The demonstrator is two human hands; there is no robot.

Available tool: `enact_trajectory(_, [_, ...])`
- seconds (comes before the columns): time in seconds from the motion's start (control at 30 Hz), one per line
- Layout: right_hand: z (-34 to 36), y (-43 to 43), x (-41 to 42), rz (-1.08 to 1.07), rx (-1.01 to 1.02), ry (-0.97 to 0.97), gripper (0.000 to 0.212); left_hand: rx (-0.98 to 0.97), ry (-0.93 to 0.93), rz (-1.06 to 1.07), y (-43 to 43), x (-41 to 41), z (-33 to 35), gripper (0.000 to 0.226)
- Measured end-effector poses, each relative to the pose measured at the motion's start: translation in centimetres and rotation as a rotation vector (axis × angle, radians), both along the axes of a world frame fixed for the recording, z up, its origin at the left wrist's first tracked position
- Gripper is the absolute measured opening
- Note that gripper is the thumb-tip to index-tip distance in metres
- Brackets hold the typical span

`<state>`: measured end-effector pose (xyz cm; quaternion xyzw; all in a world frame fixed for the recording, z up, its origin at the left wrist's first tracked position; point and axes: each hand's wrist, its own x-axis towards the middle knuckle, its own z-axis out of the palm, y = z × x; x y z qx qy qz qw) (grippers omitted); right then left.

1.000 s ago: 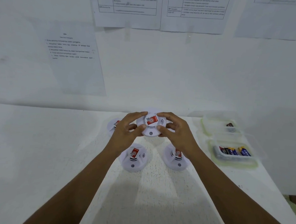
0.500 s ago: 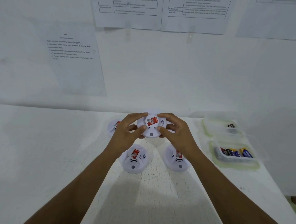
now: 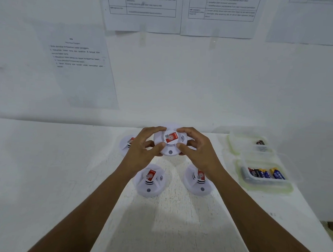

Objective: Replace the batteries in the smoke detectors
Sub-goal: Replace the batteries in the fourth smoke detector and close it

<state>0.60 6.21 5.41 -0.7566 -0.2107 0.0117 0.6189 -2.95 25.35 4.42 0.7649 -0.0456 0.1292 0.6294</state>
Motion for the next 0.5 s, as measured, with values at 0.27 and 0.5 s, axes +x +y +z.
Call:
enact_trajectory(0.27, [-0.11, 0.0, 0.09, 0.003, 0.001, -0.004, 0.033, 0.006, 0.002, 0.006, -0.15, 0.17, 0.03, 0.039])
enact_trajectory(0.5, [-0.05, 0.09, 0.26, -0.004, 0.009, 0.018, 0.033, 0.005, 0.006, 0.002, -0.04, 0.34, 0.01, 0.039])
